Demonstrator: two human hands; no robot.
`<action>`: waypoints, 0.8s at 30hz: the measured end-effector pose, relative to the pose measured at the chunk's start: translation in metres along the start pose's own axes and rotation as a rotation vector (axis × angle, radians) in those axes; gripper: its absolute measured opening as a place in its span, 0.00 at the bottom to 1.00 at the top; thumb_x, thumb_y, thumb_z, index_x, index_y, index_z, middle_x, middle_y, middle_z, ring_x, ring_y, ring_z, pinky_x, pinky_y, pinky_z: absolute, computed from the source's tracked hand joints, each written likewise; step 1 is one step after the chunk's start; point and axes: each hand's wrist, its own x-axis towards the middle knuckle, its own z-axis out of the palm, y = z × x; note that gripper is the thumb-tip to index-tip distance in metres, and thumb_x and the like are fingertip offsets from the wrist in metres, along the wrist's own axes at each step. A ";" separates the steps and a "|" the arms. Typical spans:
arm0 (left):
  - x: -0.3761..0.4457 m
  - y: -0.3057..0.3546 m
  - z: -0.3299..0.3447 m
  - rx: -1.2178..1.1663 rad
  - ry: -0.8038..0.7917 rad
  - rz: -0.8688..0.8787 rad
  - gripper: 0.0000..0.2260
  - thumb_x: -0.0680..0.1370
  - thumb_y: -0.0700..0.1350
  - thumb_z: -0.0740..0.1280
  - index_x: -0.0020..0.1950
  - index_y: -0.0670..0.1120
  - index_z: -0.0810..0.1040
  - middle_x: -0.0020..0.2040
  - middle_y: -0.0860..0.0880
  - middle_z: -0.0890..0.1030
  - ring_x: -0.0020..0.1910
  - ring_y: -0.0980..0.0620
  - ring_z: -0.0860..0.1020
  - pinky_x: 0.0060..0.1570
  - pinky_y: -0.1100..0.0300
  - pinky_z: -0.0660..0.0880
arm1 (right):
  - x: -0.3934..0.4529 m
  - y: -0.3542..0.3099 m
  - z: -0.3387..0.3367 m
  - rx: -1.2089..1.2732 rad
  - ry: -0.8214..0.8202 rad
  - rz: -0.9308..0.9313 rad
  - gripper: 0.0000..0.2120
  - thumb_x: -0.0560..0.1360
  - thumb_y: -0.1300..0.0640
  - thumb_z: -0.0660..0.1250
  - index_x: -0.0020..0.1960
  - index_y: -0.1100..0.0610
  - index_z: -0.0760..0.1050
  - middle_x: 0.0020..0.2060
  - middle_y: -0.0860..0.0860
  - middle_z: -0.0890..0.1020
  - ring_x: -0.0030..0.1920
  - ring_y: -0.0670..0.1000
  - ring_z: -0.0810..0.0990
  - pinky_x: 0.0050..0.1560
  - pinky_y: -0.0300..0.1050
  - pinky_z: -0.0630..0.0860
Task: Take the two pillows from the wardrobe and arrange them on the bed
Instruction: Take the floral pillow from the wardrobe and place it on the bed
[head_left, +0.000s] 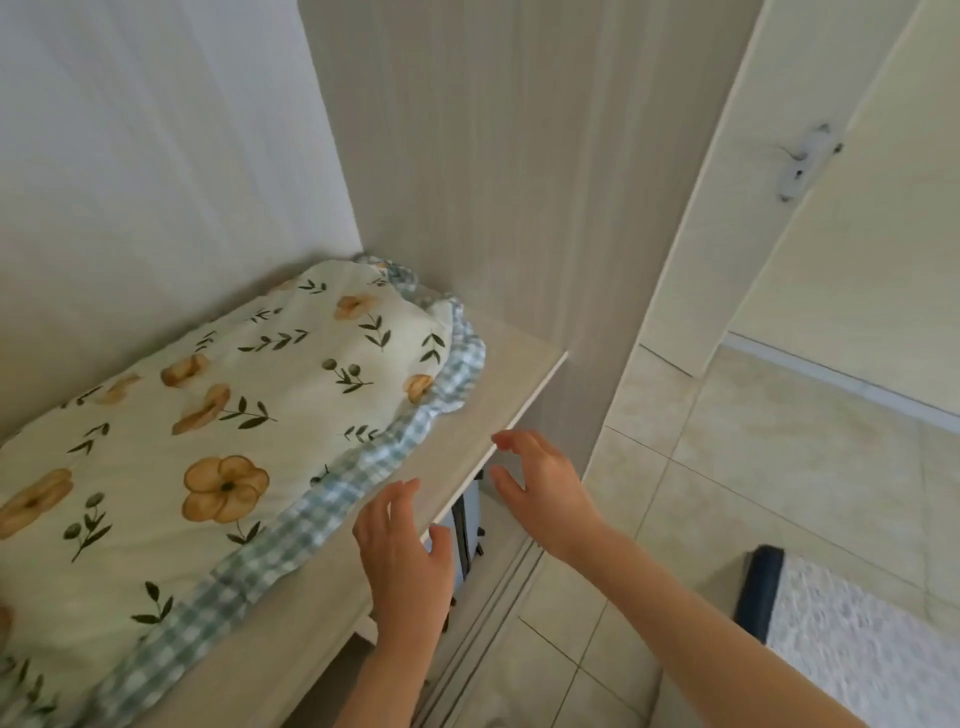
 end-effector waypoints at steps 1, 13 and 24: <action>0.005 -0.002 0.000 0.014 0.014 -0.025 0.23 0.73 0.34 0.70 0.67 0.44 0.74 0.67 0.44 0.74 0.68 0.45 0.65 0.66 0.49 0.66 | 0.017 -0.003 0.003 -0.011 -0.023 -0.033 0.17 0.80 0.53 0.62 0.68 0.56 0.71 0.63 0.52 0.76 0.58 0.50 0.76 0.54 0.34 0.68; 0.069 -0.032 -0.007 0.446 0.102 -0.226 0.37 0.74 0.41 0.69 0.80 0.50 0.56 0.82 0.46 0.51 0.80 0.41 0.44 0.74 0.42 0.45 | 0.185 -0.043 0.076 -0.499 -0.306 -0.646 0.30 0.78 0.54 0.64 0.76 0.57 0.58 0.76 0.59 0.58 0.76 0.64 0.52 0.74 0.58 0.56; 0.140 -0.069 -0.026 0.859 0.220 -0.275 0.44 0.66 0.36 0.76 0.78 0.53 0.63 0.78 0.42 0.65 0.73 0.32 0.64 0.65 0.34 0.62 | 0.255 -0.023 0.103 -0.904 -0.388 -0.893 0.55 0.72 0.54 0.70 0.75 0.56 0.27 0.78 0.60 0.41 0.75 0.69 0.41 0.70 0.72 0.50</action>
